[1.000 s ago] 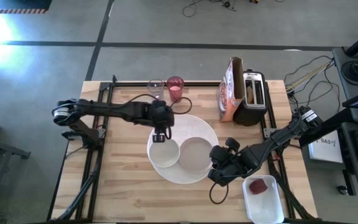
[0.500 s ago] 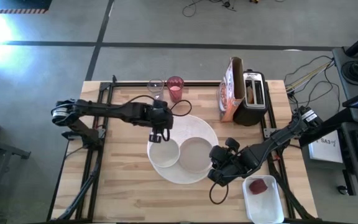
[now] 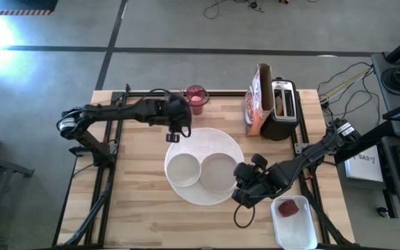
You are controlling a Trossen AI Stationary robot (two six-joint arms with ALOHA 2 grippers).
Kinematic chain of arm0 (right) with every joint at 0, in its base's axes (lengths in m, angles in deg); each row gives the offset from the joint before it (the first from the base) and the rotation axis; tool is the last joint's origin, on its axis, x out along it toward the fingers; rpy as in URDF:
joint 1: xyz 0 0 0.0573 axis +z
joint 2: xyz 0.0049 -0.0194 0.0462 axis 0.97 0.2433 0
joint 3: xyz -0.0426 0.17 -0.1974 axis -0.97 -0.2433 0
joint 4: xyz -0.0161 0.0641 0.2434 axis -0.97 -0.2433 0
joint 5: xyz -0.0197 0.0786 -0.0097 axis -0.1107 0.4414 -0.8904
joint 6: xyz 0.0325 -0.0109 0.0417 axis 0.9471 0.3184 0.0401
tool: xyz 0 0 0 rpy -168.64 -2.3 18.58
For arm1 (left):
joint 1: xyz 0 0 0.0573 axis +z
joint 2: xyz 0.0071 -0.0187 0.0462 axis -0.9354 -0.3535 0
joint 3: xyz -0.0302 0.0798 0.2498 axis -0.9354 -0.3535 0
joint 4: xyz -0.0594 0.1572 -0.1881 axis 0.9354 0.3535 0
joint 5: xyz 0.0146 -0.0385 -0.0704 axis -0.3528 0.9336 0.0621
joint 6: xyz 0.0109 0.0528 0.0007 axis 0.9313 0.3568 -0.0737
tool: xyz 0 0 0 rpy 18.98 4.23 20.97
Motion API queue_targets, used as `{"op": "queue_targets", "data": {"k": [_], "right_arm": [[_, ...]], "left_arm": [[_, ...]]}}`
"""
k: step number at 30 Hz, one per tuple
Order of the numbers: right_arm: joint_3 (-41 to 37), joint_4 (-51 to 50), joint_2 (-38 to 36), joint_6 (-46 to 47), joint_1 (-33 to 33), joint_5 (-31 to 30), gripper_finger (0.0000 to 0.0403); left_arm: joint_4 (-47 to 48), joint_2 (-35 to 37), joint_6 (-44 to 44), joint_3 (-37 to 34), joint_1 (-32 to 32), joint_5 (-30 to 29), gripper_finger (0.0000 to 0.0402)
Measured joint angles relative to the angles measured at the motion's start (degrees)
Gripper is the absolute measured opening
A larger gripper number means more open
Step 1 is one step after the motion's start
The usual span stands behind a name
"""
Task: Arrange a breakfast setting
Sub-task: Put the red cup to the top left of the white bowl on the white table mat
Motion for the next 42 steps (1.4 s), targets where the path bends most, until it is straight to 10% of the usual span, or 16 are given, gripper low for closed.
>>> {"op": "queue_targets", "data": {"k": [13,31,42], "right_arm": [[0.0,0.7,0.0,0.0,0.0,0.0,0.0123],[0.0,0.9,-0.4,0.0,0.0,-3.8,0.0123],[0.0,0.7,-0.6,-0.1,0.0,-7.2,0.0123]], "left_arm": [[-9.7,-0.1,11.1,1.2,0.6,3.2,0.0165],[-7.4,-0.2,-2.0,1.1,12.1,0.4,0.0155],[-10.5,-0.8,5.6,1.1,12.4,6.0,0.0153]]}}
